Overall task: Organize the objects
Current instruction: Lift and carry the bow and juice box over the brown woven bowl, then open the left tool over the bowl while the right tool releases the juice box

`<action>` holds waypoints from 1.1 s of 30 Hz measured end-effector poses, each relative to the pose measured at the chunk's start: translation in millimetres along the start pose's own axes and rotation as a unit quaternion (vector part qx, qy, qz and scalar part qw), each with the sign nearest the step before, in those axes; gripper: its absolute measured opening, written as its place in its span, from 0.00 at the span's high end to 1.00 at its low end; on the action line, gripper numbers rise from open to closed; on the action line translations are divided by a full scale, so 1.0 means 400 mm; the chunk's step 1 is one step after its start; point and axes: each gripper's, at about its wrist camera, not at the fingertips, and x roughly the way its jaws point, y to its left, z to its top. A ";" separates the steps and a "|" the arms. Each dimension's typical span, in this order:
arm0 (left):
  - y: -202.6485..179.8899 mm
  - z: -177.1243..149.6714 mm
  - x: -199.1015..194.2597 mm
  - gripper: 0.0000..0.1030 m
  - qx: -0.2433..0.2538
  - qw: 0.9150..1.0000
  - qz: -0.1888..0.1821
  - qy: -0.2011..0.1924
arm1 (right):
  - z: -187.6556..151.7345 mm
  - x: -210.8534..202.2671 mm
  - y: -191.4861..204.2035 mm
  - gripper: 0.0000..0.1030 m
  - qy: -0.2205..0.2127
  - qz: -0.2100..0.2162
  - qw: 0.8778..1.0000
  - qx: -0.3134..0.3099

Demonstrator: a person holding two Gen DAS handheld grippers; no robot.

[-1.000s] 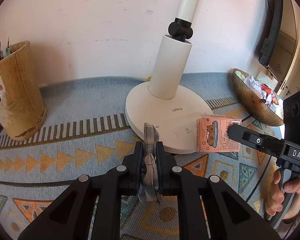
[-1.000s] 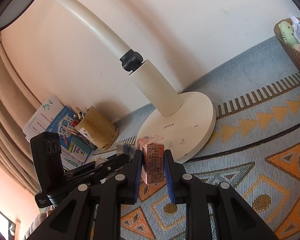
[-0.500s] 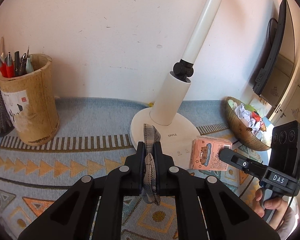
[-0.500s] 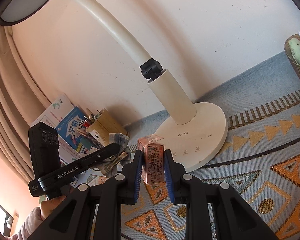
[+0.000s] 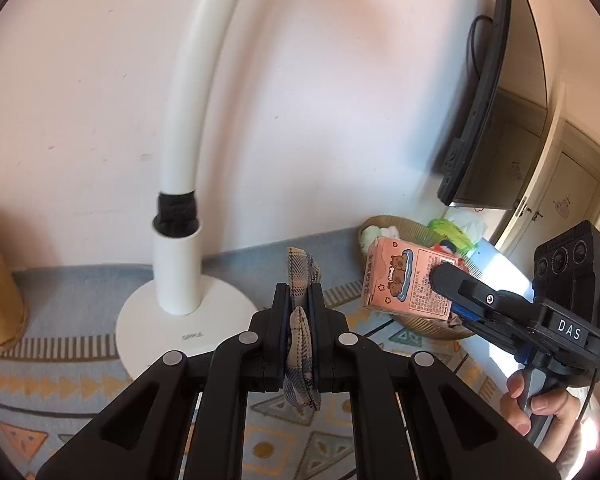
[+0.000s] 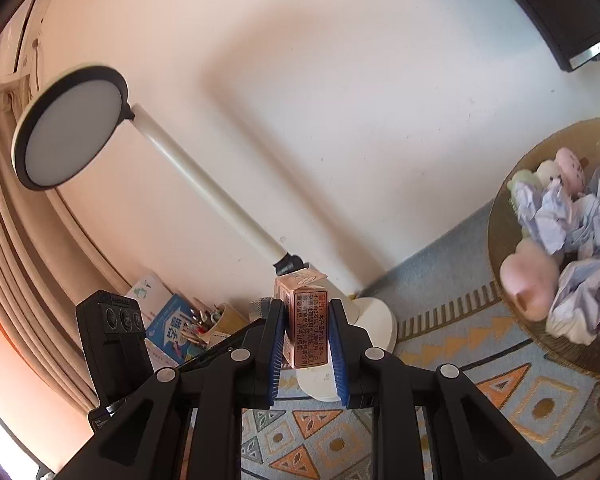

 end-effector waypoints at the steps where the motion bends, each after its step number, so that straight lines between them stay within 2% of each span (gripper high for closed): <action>1: -0.035 0.019 0.009 0.95 0.007 1.000 -0.006 -0.006 | 0.025 -0.028 -0.010 0.80 -0.011 -0.004 1.000 -0.001; 4: -0.133 0.069 0.048 0.95 0.014 0.999 -0.045 -0.016 | 0.092 -0.111 -0.047 0.80 -0.041 -0.016 0.999 -0.002; 9: -0.273 0.109 0.129 0.95 0.044 0.996 -0.074 -0.016 | 0.183 -0.219 -0.141 0.80 -0.082 -0.050 0.995 0.013; 13: -0.340 0.108 0.202 0.95 0.048 0.994 -0.095 -0.005 | 0.226 -0.267 -0.208 0.80 -0.098 -0.068 0.992 0.033; 18: -0.383 0.076 0.269 0.94 0.055 0.993 -0.108 0.011 | 0.250 -0.239 -0.249 0.80 -0.085 -0.087 0.992 0.033; 21: -0.388 0.047 0.316 0.94 0.058 0.992 -0.103 0.033 | 0.251 -0.184 -0.278 0.74 -0.054 -0.132 0.989 0.023; 22: -0.383 0.037 0.333 0.90 0.061 0.992 -0.098 0.047 | 0.250 -0.175 -0.292 0.46 -0.046 -0.154 0.987 0.019; 23: -0.387 0.027 0.352 0.63 0.067 0.992 -0.090 0.060 | 0.250 -0.172 -0.297 0.01 -0.046 -0.169 0.984 0.012; 25: -0.388 0.003 0.364 0.04 0.089 0.991 -0.075 0.065 | 0.247 -0.185 -0.298 0.00 -0.061 -0.185 0.981 -0.002; 26: -0.392 -0.012 0.368 0.01 0.103 0.991 -0.067 0.057 | 0.246 -0.189 -0.298 0.00 -0.062 -0.187 0.980 -0.003; 29: -0.398 -0.041 0.381 0.01 0.128 0.990 -0.040 0.048 | 0.245 -0.203 -0.303 0.00 -0.065 -0.194 0.979 0.005; 33: -0.393 -0.068 0.395 0.00 0.124 0.990 -0.044 0.048 | 0.242 -0.217 -0.303 0.00 -0.064 -0.195 0.979 0.015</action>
